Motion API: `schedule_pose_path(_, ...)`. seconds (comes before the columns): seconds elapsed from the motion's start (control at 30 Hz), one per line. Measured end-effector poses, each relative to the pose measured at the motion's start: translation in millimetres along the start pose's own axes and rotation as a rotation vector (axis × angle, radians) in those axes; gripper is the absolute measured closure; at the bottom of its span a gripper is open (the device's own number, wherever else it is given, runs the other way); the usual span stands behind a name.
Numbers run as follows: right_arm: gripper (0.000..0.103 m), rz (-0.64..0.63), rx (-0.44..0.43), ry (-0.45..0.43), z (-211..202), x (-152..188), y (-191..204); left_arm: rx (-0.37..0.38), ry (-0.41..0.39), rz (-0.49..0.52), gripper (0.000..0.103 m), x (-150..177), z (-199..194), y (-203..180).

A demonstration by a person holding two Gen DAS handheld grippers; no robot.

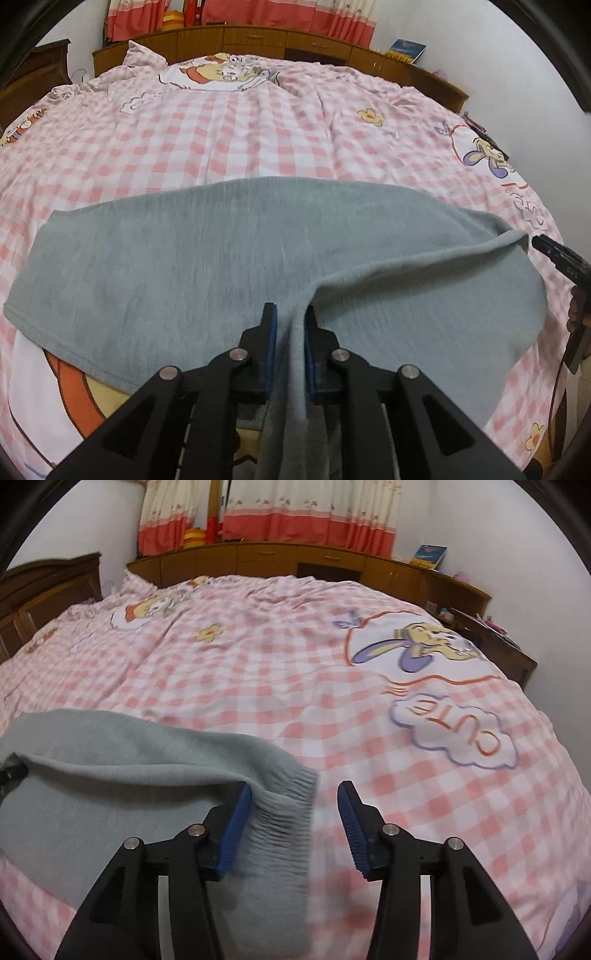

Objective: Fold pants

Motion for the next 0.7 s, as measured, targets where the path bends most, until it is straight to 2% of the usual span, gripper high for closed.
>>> schedule_pose_path(0.13,0.053,0.036,-0.008,0.015,-4.8,5.1,-16.2,0.004,-0.024,-0.018,0.082,-0.7,-7.5,2.8)
schedule_pose_path(0.23,0.053,0.079,-0.026,0.023,-0.7,9.1,-24.2,0.013,-0.043,-0.014,0.082,-2.8,-14.7,0.0)
schedule_pose_path(0.33,0.053,0.134,-0.093,0.018,5.9,12.8,-25.7,0.023,-0.078,-0.002,0.082,-4.2,-21.7,-3.0)
schedule_pose_path(0.4,0.053,0.153,-0.121,0.02,10.8,15.3,-23.1,0.028,-0.091,0.001,0.088,-4.0,-25.3,-4.1)
schedule_pose_path(0.43,0.057,0.15,-0.123,0.024,12.8,16.8,-20.8,0.034,-0.093,0.002,0.098,-4.3,-26.4,-4.7)
schedule_pose_path(0.47,0.065,0.145,-0.127,0.021,13.2,18.3,-18.3,0.041,-0.1,0.004,0.098,-3.8,-29.2,-5.7)
schedule_pose_path(0.5,0.085,0.135,-0.139,0.021,14.0,19.7,-15.5,0.04,-0.109,0.006,0.099,-3.0,-32.3,-6.3)
schedule_pose_path(0.53,0.099,0.128,-0.126,0.024,14.3,20.4,-13.5,0.043,-0.122,0.006,0.1,-2.3,-36.5,-6.9)
schedule_pose_path(0.7,0.102,0.126,-0.089,-0.055,-6.7,23.2,-11.7,0.055,-0.187,-0.032,0.1,-3.2,-70.7,-3.8)
Point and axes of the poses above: each gripper's, at about its wrist camera, not at the fingertips, and z roughly the way its jaws point, y to its left, x to its underside, the point moved 1 cm from there along z, roughly the way its jaws point, and after that the axes turned 15 degrees about -x, right-handed, at the moved point
